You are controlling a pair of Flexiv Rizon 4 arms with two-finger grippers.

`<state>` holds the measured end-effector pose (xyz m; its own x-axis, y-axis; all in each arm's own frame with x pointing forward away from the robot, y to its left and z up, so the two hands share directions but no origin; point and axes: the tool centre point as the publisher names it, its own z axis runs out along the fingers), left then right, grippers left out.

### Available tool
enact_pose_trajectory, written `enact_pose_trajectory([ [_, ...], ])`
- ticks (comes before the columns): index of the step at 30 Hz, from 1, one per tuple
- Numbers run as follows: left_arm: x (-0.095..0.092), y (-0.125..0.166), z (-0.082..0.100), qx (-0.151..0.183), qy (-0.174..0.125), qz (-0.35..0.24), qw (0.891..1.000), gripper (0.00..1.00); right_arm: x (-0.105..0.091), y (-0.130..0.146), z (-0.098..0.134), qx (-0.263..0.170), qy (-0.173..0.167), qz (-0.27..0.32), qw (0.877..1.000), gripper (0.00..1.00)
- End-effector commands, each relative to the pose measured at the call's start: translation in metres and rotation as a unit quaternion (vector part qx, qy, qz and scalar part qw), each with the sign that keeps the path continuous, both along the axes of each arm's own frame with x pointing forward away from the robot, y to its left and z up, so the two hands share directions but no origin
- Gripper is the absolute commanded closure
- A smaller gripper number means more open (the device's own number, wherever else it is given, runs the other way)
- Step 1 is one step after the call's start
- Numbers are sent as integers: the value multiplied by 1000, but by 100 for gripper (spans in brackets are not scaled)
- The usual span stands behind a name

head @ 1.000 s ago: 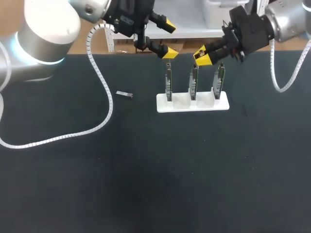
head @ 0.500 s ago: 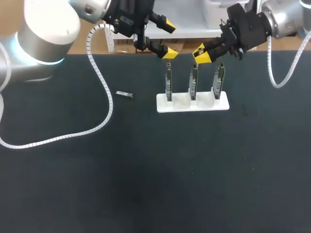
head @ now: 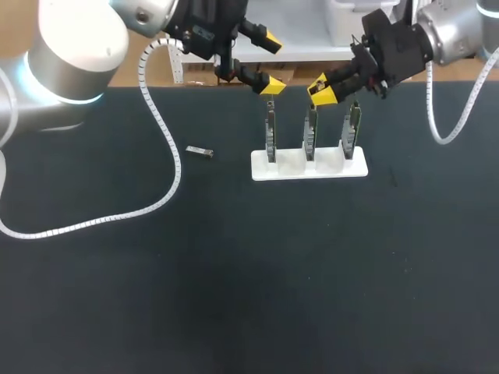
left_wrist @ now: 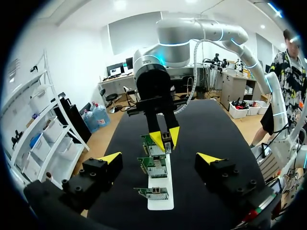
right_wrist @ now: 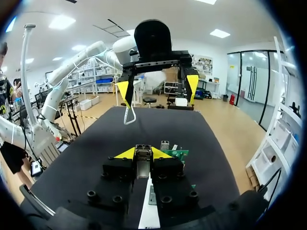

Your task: Pick up the optical module with the left hand, and insert it into the network port with the right hand.

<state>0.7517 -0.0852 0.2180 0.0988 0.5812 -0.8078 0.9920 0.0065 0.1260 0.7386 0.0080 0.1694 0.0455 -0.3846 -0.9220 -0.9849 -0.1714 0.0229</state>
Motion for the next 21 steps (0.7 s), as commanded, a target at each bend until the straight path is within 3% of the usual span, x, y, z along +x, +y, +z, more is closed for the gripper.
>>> enact_pose_trajectory([
  [1,2,-1,1,3,2,-1,1000,0,3,1,5,-2,-4,7,1000,100],
  [21,2,-1,1,3,2,-1,1000,0,5,1,1,-6,3,15,1000,100],
])
